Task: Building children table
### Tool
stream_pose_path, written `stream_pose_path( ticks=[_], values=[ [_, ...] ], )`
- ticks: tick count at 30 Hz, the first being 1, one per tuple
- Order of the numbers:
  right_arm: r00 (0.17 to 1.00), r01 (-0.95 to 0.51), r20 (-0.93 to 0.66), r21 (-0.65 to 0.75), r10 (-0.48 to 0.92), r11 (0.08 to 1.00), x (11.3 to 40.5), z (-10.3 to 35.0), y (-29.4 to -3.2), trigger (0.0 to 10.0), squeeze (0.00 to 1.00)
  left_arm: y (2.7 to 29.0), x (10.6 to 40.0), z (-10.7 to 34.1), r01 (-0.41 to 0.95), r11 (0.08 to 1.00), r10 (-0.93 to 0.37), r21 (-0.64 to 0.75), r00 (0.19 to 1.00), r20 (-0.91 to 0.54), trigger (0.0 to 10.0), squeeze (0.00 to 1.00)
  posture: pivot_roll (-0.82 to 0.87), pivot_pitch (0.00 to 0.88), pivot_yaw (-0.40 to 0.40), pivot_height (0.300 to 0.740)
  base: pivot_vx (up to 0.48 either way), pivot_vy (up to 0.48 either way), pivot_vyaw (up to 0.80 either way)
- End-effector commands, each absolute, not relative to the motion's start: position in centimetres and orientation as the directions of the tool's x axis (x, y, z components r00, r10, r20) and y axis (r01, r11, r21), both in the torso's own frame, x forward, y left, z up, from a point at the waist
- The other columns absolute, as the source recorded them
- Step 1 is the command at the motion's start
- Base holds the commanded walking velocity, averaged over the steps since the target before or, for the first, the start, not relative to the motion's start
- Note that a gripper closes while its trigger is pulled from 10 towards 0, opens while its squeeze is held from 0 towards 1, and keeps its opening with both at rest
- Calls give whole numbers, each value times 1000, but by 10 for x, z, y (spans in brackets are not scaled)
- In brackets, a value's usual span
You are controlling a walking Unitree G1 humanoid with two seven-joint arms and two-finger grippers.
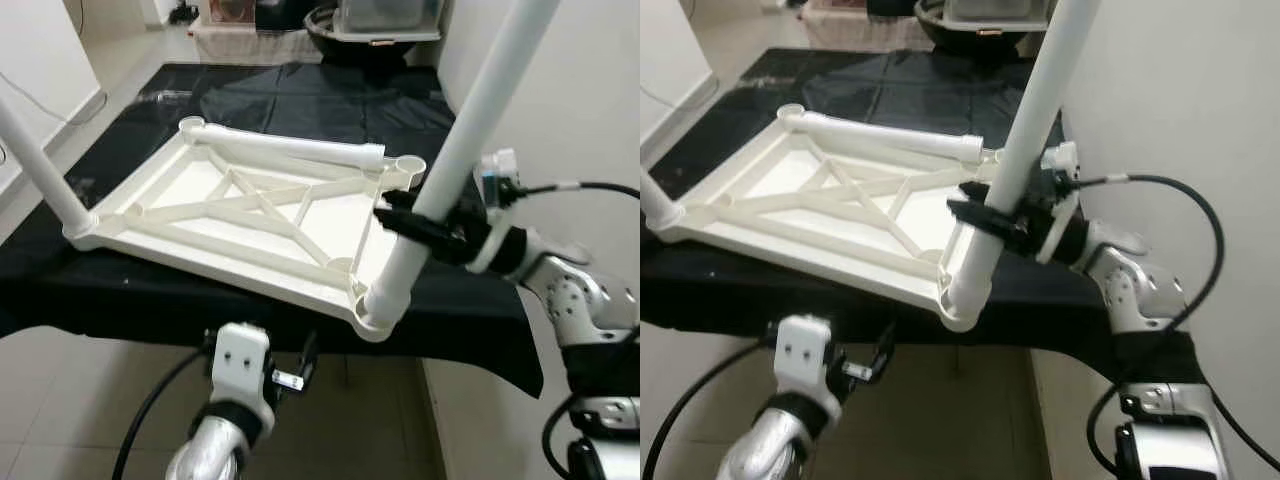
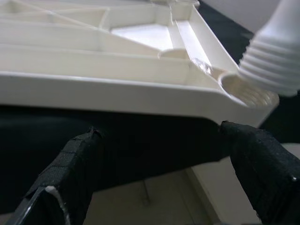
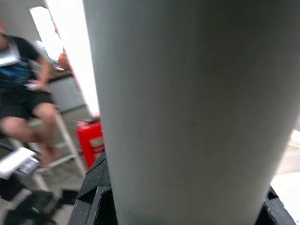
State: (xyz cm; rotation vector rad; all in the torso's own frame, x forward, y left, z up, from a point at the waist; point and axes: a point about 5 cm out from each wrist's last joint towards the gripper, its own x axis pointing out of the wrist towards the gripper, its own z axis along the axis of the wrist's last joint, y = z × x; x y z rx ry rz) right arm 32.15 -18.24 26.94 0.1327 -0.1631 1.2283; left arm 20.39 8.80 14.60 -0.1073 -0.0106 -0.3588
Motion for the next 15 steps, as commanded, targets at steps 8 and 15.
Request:
stream_pose_path(
  ticks=[8, 15],
  values=[
    [122, -991, 204, -26, 971, 130, 322, 282, -152, 10000, 0, 91, 196, 148, 354, 930, -356, -102, 934, 2, 10000, 0, 89, 312, -28, 740, 0, 0, 0],
    [86, -995, 168, -32, 982, 93, 330, 280, -144, 10000, 0, 91, 192, 148, 352, 930, -355, -105, 935, -4, 10000, 0, 96, 314, -36, 740, 0, 0, 0]
  ],
)
